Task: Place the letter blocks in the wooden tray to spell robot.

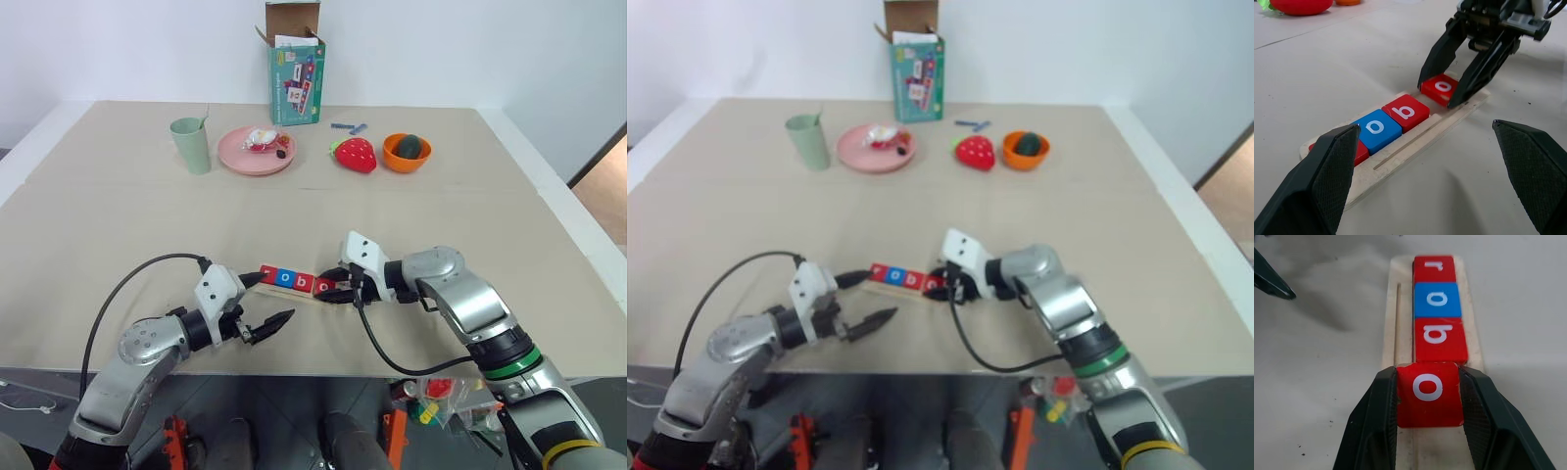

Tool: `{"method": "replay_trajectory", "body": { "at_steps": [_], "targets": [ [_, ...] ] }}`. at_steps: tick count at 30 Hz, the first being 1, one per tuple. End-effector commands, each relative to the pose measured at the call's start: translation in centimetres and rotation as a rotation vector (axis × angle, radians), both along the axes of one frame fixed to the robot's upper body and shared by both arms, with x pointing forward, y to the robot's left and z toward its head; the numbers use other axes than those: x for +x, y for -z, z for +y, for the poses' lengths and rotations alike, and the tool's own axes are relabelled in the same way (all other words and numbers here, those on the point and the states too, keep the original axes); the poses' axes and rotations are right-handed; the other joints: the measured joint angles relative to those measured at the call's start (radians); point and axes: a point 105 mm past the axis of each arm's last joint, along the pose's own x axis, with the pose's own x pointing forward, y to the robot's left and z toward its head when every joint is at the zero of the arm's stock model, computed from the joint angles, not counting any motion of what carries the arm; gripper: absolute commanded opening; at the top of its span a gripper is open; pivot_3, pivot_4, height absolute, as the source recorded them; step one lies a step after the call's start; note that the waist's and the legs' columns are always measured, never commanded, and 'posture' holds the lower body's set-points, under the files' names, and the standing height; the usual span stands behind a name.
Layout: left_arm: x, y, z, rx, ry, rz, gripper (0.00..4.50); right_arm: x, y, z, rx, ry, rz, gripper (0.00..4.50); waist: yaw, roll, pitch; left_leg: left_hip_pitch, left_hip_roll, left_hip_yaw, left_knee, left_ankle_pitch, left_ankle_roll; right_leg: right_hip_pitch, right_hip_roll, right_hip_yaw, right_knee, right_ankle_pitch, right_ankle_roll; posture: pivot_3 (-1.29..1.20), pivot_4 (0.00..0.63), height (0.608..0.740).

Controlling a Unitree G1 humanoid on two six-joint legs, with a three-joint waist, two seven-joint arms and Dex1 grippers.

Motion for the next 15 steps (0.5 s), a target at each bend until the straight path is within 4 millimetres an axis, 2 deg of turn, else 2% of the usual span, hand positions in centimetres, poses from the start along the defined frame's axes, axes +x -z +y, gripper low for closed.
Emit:
{"method": "replay_trajectory", "body": {
  "at_steps": [1,15],
  "targets": [
    [-0.28,-0.96,-0.11,-0.007,0.006,-0.047,4.50,0.59,-0.67,0.31,-0.006,0.002,-0.047,1.21,0.000,0.000,0.000,0.000,0.000,0.000,0.000,0.000,0.000,0.000,0.000,0.000,0.000,0.000,0.000,0.00,0.150,0.740],
    [-0.53,-0.63,-0.07,-0.001,0.000,-0.040,4.50,1.10,-0.06,0.44,-0.014,0.005,-0.037,1.21,0.000,0.000,0.000,0.001,0.000,0.000,0.000,0.000,0.000,0.000,0.000,0.000,0.000,0.000,-0.001,0.00,0.150,0.740]
  ]
}}
